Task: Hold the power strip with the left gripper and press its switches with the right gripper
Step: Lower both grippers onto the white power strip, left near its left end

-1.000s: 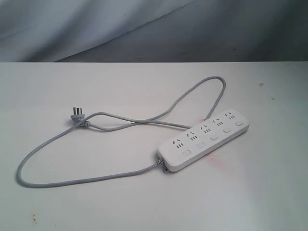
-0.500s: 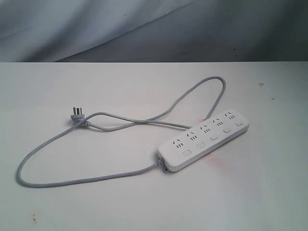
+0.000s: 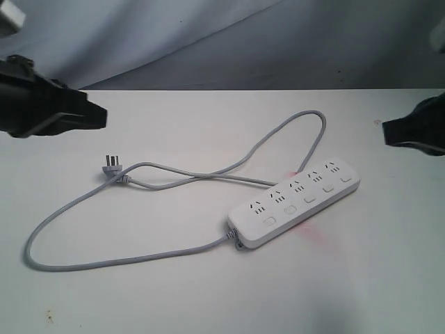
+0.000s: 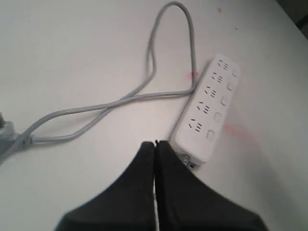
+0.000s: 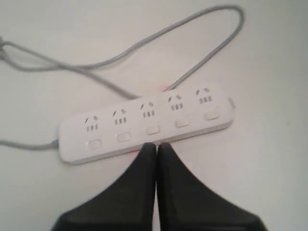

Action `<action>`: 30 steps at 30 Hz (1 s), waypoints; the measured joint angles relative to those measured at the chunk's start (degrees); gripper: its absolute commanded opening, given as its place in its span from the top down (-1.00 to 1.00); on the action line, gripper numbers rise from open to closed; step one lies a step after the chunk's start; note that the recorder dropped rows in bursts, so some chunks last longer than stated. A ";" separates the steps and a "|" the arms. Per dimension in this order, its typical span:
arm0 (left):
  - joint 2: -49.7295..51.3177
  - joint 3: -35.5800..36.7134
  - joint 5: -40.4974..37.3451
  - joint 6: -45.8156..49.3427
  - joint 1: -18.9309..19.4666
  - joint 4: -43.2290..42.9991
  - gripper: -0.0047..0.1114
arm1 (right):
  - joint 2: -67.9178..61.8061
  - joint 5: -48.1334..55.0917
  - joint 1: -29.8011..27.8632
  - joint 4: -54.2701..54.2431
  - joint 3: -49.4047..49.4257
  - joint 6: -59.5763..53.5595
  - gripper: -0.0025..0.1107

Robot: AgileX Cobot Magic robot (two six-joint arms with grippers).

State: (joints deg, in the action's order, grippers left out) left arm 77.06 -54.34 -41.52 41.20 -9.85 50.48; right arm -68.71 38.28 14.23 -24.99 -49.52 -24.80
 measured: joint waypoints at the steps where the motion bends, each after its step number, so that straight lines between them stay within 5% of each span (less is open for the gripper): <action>1: 2.91 -1.93 0.00 0.29 -3.32 -0.74 0.92 | -4.37 1.85 0.00 -2.11 -1.44 -2.60 0.96; 10: 22.30 -17.37 2.01 -7.35 -21.84 -21.72 0.92 | -20.88 7.86 0.00 -3.60 -8.92 -4.19 0.96; 17: 35.89 -27.63 2.12 -9.14 -30.25 -36.13 0.92 | -25.05 8.56 0.00 -4.21 -10.92 -4.32 0.96; 30: 46.38 -35.70 1.22 -10.65 -32.19 -45.30 0.92 | -36.56 11.70 0.00 -4.61 -20.20 -4.46 0.96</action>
State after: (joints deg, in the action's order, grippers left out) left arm 123.44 -90.03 -40.30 30.55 -42.04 5.18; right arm -105.26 49.98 14.23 -29.60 -69.71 -29.25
